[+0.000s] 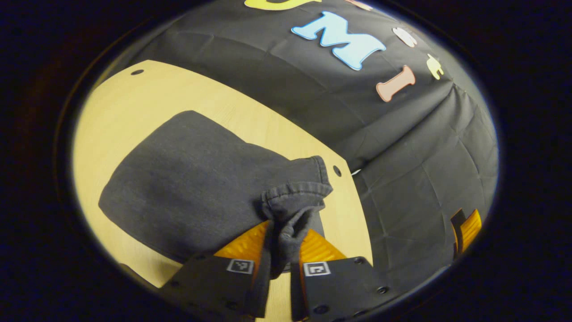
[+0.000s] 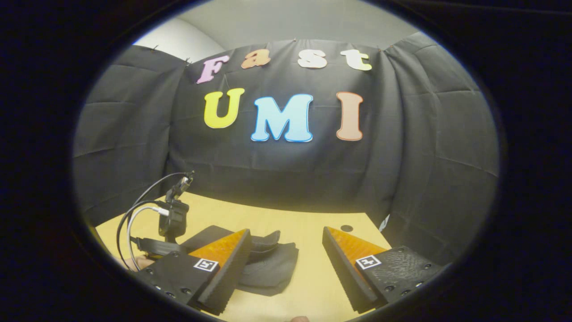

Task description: Grasp the waist and the cuffs of the jeans and fold them to make the two legs overlap; first hold the waist and fold one-third of the jeans toward the cuffs, then hold the cuffs and fold the remaining one-third in the same direction to finish folding.

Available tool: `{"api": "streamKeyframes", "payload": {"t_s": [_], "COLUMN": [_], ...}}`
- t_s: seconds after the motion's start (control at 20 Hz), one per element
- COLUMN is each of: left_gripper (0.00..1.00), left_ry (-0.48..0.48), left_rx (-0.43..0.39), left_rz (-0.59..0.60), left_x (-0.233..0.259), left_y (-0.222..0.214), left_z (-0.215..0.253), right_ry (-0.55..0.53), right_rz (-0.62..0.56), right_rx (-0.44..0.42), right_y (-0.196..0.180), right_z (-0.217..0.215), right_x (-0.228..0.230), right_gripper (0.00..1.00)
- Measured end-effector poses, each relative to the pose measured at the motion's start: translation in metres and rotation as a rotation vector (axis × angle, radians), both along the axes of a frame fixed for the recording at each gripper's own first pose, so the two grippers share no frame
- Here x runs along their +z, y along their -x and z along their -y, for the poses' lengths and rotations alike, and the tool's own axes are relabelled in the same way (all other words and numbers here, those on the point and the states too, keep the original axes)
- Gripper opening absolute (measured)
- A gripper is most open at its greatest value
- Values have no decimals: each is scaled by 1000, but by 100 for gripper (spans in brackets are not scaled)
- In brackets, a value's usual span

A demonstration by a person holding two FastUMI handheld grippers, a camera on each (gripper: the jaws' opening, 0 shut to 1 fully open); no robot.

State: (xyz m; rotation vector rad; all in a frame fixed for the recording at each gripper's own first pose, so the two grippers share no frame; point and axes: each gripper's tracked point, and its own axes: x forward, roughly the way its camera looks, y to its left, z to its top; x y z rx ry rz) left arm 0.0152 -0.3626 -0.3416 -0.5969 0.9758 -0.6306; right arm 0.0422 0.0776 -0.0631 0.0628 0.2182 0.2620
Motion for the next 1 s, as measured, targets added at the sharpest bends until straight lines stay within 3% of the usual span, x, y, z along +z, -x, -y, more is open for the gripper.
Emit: {"api": "streamKeyframes", "payload": {"t_s": [0.1,0.15,0.25,0.3,0.6,0.85,1.0], "left_gripper": [71,77,100,95,98,97,96], "left_ry": [-34,-53,-88,-104,-233,-319,-335], "left_rx": [-21,-24,-12,-1,118,232,261], "left_rz": [51,93,189,241,579,785,843], "left_x": [7,16,38,54,156,216,236], "left_y": [4,5,1,-2,-15,-5,16], "left_z": [-8,-14,-28,-37,-104,-150,-155], "right_ry": [-16,-21,-17,-13,33,38,29], "right_rz": [-5,-4,1,8,51,135,173], "right_rx": [-18,-26,-44,-53,-97,-151,-169], "right_y": [5,8,12,15,28,35,36], "right_z": [-1,-3,-2,-2,4,17,22], "right_x": [3,4,6,8,12,29,37], "right_gripper": [95,95,95,95,95,95,95]}}
